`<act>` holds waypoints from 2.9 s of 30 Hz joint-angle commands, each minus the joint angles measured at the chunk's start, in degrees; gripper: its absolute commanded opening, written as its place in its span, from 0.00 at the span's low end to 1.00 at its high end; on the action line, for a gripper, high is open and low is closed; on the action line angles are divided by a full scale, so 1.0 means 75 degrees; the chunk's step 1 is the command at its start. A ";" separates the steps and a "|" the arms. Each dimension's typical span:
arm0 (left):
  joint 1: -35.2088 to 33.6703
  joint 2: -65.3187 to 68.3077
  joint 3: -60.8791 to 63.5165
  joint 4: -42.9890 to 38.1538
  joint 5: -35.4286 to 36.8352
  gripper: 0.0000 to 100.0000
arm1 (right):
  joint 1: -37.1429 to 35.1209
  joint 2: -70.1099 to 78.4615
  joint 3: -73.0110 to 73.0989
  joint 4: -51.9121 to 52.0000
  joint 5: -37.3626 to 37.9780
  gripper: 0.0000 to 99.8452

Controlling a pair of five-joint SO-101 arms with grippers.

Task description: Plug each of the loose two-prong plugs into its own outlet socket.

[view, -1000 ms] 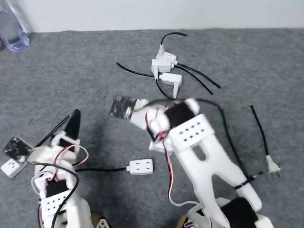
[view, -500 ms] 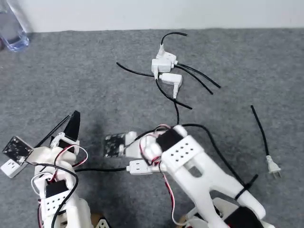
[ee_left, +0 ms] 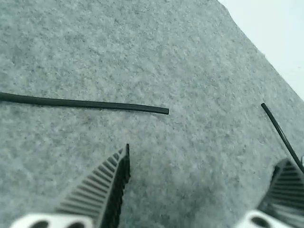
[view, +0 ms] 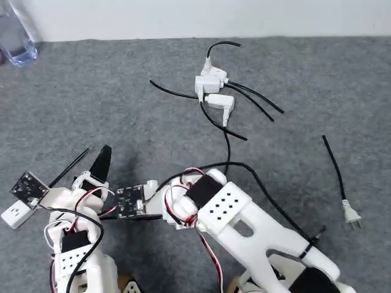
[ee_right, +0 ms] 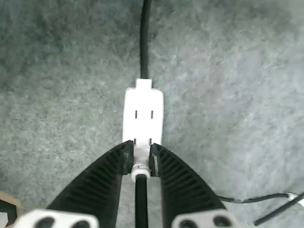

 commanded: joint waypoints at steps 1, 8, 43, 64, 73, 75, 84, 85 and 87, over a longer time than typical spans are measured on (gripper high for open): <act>0.0035 -0.0070 -0.0064 0.0023 -0.0035 0.43 | -0.0088 -0.0205 -0.0645 0.0182 -0.0082 0.01; 0.0035 -0.0070 -0.0064 0.0035 -0.0035 0.43 | -0.0088 -0.0193 -0.0410 -0.0229 -0.0105 0.01; 0.0035 -0.0070 -0.0064 0.0023 -0.0035 0.43 | -0.0053 0.0369 0.0375 -0.0908 -0.0399 0.01; 0.0035 -0.0070 -0.0064 0.0023 -0.0035 0.43 | 0.0475 0.0299 0.1770 -0.1705 -0.0410 0.01; 0.0035 -0.0070 -0.0064 0.0023 -0.0035 0.43 | 0.0697 0.0287 0.1770 -0.1776 -0.0387 0.01; 0.0047 -0.0070 -0.0064 0.0012 -0.0047 0.43 | 0.0686 0.0275 0.1653 -0.1893 -0.0422 0.01; 0.0047 -0.0070 -0.0064 0.0012 -0.0047 0.43 | 0.0369 0.0064 0.0281 -0.0779 -0.1500 0.09; 0.0047 -0.0070 -0.0064 0.0012 -0.0047 0.43 | 0.0369 0.0123 0.0234 -0.0686 -0.1547 0.14; 0.0047 -0.0070 -0.0064 0.0012 -0.0047 0.43 | 0.0358 0.0240 0.0129 -0.0498 -0.1383 0.22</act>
